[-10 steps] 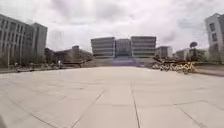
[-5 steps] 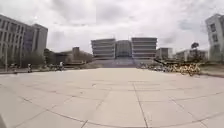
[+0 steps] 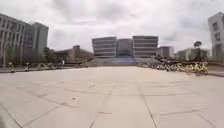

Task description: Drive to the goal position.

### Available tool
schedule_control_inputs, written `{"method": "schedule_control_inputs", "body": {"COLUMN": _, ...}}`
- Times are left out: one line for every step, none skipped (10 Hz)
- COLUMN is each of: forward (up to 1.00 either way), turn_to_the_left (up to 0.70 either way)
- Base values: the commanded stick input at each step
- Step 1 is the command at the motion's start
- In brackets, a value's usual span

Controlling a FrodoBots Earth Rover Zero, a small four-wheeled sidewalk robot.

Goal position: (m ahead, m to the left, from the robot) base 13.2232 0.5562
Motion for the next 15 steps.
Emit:
{"method": "schedule_control_inputs", "body": {"forward": 1.00, "turn_to_the_left": 0.06}}
{"method": "schedule_control_inputs", "body": {"forward": 1.00, "turn_to_the_left": 0.03}}
{"method": "schedule_control_inputs", "body": {"forward": 1.00, "turn_to_the_left": 0.03}}
{"method": "schedule_control_inputs", "body": {"forward": 1.00, "turn_to_the_left": 0.03}}
{"method": "schedule_control_inputs", "body": {"forward": 1.00, "turn_to_the_left": 0.03}}
{"method": "schedule_control_inputs", "body": {"forward": 1.00, "turn_to_the_left": 0.03}}
{"method": "schedule_control_inputs", "body": {"forward": 1.00, "turn_to_the_left": 0.03}}
{"method": "schedule_control_inputs", "body": {"forward": 1.00, "turn_to_the_left": 0.03}}
{"method": "schedule_control_inputs", "body": {"forward": 1.00, "turn_to_the_left": 0.03}}
{"method": "schedule_control_inputs", "body": {"forward": 1.00, "turn_to_the_left": 0.03}}
{"method": "schedule_control_inputs", "body": {"forward": 1.00, "turn_to_the_left": 0.03}}
{"method": "schedule_control_inputs", "body": {"forward": 1.00, "turn_to_the_left": 0.03}}
{"method": "schedule_control_inputs", "body": {"forward": 1.00, "turn_to_the_left": 0.03}}
{"method": "schedule_control_inputs", "body": {"forward": 1.00, "turn_to_the_left": 0.03}}
{"method": "schedule_control_inputs", "body": {"forward": 1.00, "turn_to_the_left": 0.03}}
